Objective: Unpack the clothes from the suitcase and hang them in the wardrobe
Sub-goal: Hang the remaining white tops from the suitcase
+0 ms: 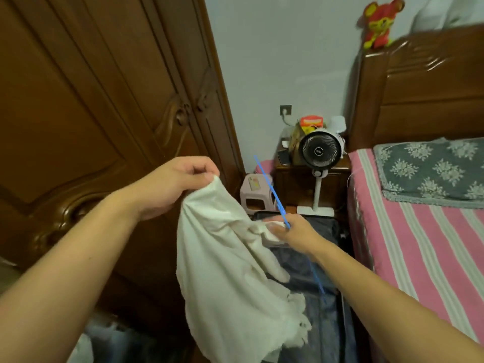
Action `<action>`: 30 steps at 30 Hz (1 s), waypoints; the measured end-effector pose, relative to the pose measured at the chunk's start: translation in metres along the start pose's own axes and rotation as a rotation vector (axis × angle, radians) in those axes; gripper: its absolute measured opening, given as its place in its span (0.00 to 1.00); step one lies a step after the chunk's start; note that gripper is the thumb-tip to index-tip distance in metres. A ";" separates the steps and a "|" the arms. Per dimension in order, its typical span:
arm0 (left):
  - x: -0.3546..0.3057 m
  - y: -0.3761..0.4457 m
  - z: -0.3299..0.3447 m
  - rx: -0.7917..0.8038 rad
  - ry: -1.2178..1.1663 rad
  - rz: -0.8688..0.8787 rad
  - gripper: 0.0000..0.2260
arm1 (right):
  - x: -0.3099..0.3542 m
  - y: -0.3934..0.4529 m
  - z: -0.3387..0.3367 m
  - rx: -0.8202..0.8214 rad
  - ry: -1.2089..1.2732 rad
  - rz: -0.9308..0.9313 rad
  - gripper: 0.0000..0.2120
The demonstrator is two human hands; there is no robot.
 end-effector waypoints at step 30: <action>0.176 0.098 0.073 0.039 -0.097 -0.080 0.20 | 0.174 -0.079 -0.074 -0.410 0.152 -0.153 0.10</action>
Point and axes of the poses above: each hand's wrist, its own y-axis towards the middle knuckle, its own z-axis out of the palm, x = y × z, the point moved 6 cm from there along y, towards the middle knuckle, and after that the axes turned 14 degrees about x, right-handed, at the moved point
